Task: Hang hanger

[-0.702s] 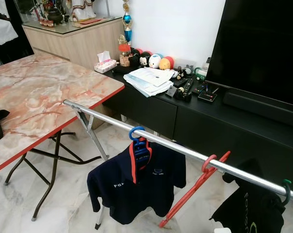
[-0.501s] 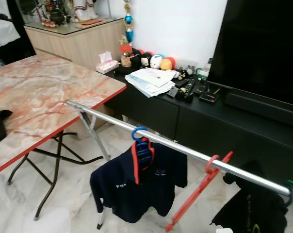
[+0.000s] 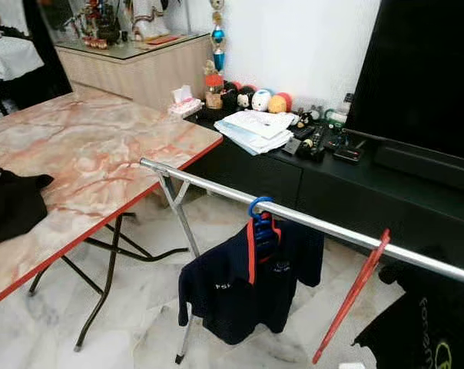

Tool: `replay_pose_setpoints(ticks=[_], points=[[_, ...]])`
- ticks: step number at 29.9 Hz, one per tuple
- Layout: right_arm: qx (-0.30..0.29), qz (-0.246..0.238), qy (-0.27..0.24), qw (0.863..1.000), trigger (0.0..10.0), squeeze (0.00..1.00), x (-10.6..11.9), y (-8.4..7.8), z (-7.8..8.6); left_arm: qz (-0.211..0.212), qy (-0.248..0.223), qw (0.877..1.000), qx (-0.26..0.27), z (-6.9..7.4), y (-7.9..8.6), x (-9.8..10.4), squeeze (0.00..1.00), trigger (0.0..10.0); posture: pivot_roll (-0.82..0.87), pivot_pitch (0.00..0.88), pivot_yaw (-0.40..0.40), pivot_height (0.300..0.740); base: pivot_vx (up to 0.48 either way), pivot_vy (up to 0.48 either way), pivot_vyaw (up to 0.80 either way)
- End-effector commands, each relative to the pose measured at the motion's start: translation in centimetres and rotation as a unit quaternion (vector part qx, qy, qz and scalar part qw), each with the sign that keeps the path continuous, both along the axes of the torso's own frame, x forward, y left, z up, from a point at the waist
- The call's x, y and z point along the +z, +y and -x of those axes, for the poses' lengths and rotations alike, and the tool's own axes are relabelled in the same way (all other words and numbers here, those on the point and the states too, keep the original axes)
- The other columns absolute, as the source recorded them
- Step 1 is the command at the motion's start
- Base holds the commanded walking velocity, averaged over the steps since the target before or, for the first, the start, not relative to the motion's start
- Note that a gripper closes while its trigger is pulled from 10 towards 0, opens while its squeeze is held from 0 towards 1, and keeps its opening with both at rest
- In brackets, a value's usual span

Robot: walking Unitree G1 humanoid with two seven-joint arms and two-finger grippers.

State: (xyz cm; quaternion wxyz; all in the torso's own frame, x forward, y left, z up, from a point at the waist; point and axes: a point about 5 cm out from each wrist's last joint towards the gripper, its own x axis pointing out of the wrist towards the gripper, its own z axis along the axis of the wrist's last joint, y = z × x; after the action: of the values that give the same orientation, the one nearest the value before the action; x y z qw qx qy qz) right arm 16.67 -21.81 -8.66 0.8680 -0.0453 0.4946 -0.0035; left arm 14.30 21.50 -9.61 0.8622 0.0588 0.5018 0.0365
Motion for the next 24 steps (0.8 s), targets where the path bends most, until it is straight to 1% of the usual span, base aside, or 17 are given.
replay_pose_setpoints(ticks=[1, 6, 15, 24], points=[[-0.004, -0.007, -0.005, 1.0, 10.0, 0.0, 0.1, 0.39, -0.42, -0.01, 0.011, 1.0, -0.008, 0.6, 0.32, -0.16, 0.0, 10.0, -0.03, 0.0, 0.057, 0.74, 0.0, 0.48, 0.0], [-0.003, -0.008, -0.002, 1.0, 10.0, 0.0, 0.08, 0.41, -0.4, -0.012, 0.014, 1.0, -0.014, 0.69, 0.19, -0.22, 0.0, 10.0, -0.03, 0.0, 0.058, 0.74, 0.0, 0.0, -0.8], [-0.003, -0.007, 0.001, 1.0, 10.0, 0.0, 0.05, 0.45, -0.38, -0.001, 0.011, 1.0, -0.014, 0.63, 0.14, -0.2, 0.0, 10.0, -0.03, 0.0, 0.06, 0.74, 0.0, 0.0, -0.8], [-0.005, -0.006, 0.002, 1.0, 10.0, 0.0, 0.07, 0.49, -0.45, 0.003, 0.008, 1.0, -0.019, 0.29, -0.21, -0.16, 0.0, 10.0, -0.03, 0.0, 0.061, 0.74, 0.0, 0.0, -0.8]])
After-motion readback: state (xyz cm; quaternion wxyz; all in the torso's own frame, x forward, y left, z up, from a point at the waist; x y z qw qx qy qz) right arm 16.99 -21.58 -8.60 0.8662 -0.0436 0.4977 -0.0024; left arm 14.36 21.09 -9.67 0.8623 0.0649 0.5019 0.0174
